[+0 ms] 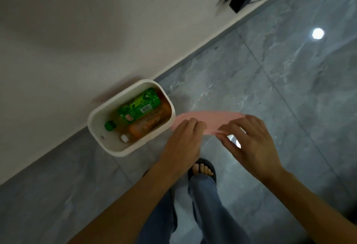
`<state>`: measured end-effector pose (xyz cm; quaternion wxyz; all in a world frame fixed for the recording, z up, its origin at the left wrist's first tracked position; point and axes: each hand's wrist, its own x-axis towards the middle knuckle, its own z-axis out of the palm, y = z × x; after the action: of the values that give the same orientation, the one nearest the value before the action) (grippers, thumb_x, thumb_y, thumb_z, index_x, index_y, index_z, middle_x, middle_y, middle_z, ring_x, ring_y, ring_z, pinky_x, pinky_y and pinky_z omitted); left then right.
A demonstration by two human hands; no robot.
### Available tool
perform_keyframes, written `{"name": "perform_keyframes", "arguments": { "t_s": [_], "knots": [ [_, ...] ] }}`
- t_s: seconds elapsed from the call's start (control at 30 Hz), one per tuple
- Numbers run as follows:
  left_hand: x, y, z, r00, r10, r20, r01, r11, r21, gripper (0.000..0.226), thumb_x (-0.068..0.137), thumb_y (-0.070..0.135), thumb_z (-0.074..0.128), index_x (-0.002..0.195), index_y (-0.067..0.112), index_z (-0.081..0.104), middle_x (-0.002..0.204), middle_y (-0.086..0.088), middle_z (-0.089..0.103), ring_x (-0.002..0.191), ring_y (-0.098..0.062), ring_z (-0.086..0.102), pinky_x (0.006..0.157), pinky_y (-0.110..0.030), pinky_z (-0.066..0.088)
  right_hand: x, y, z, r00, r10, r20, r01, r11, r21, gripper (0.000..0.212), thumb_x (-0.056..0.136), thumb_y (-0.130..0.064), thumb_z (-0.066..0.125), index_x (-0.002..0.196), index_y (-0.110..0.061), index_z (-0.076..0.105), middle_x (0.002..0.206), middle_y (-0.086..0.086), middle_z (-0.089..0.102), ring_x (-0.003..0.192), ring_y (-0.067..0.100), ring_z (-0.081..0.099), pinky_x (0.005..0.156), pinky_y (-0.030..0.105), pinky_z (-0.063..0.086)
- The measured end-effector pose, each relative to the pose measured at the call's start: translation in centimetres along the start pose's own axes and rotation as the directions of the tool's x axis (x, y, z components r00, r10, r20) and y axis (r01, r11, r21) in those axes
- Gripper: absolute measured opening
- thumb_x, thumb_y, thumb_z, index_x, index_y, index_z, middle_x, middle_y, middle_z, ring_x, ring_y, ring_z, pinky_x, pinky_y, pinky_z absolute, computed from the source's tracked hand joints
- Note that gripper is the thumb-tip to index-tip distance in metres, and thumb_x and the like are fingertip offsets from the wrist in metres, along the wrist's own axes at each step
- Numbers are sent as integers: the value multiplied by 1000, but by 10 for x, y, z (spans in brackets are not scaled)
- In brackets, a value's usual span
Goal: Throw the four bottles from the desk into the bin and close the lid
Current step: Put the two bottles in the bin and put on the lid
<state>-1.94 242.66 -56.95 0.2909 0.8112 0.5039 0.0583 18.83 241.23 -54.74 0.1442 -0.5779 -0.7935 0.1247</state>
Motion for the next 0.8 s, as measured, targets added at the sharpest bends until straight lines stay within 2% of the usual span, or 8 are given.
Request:
{"name": "perform_keyframes", "arguments": {
  "t_s": [0.13, 0.3, 0.4, 0.5, 0.57, 0.63, 0.7, 0.8],
  "knots": [
    [-38, 27, -66, 980, -157, -120, 127, 966, -223, 25, 92, 12, 59, 111, 23, 47, 105, 6, 52, 87, -8, 51, 75, -16, 44, 36, -52, -69, 999, -26, -36, 30, 995, 96, 30, 96, -40, 64, 115, -18, 72, 112, 3, 68, 106, 23, 62, 95, 38, 47],
    [-84, 33, -125, 832, -520, -193, 288, 703, -650, 7, 105, 29, 47, 111, 33, 46, 95, 13, 58, 85, -6, 61, 70, -18, 49, 72, -117, -98, 1000, 15, -7, -13, 963, 268, 61, 98, -40, 60, 149, -13, 42, 155, 4, 41, 148, 17, 33, 119, 39, 34],
    [-106, 25, -141, 652, -732, -199, 344, 519, -783, 4, 104, 29, 50, 107, 28, 53, 91, 13, 61, 78, -3, 61, 65, -19, 50, 75, -142, -89, 946, 245, 211, -310, 874, 374, 76, 96, -56, 53, 157, -25, 20, 162, -6, 27, 150, 10, 25, 118, 36, 33],
    [-121, 11, -145, 468, -884, 6, 210, 105, -972, 8, 104, 24, 54, 109, 22, 59, 101, 7, 68, 92, -10, 70, 75, -28, 60, 73, -162, -69, 737, 467, 489, -671, 593, 446, 94, 84, -72, 53, 158, -31, 11, 162, -7, 28, 145, 14, 34, 113, 38, 38],
    [-125, 2, -140, 407, -907, 107, 54, -93, -994, 11, 104, 22, 53, 111, 20, 62, 108, 3, 72, 100, -14, 71, 81, -32, 61, 73, -172, -51, 602, 520, 605, -798, 372, 474, 89, 86, -63, 59, 157, -31, 17, 154, -4, 42, 132, 17, 50, 104, 36, 45],
    [-124, -4, -133, 384, -905, 182, -91, -234, -968, 13, 104, 19, 53, 107, 23, 65, 104, 4, 75, 95, -12, 73, 71, -32, 61, 75, -178, -33, 533, 510, 675, -839, 214, 501, 68, 92, -51, 60, 151, -26, 35, 138, -4, 59, 118, 17, 61, 97, 38, 53],
    [-122, -10, -123, 383, -896, 226, -198, -319, -927, 18, 102, 13, 56, 116, 22, 62, 111, 2, 75, 103, -17, 73, 76, -37, 61, 78, -181, -18, 561, 483, 672, -810, 153, 567, 40, 98, -38, 57, 135, -22, 54, 122, -1, 67, 111, 21, 66, 88, 39, 61],
    [-125, -24, -108, 391, -895, 214, -224, -318, -921, 53, 93, 3, 66, 135, 33, 53, 124, -2, 71, 114, -20, 69, 89, -40, 58, 91, -180, -1, 640, 474, 606, -752, 224, 620, 25, 101, -28, 54, 123, -20, 62, 115, 5, 68, 107, 24, 67, 79, 41, 64]
  ]
}}
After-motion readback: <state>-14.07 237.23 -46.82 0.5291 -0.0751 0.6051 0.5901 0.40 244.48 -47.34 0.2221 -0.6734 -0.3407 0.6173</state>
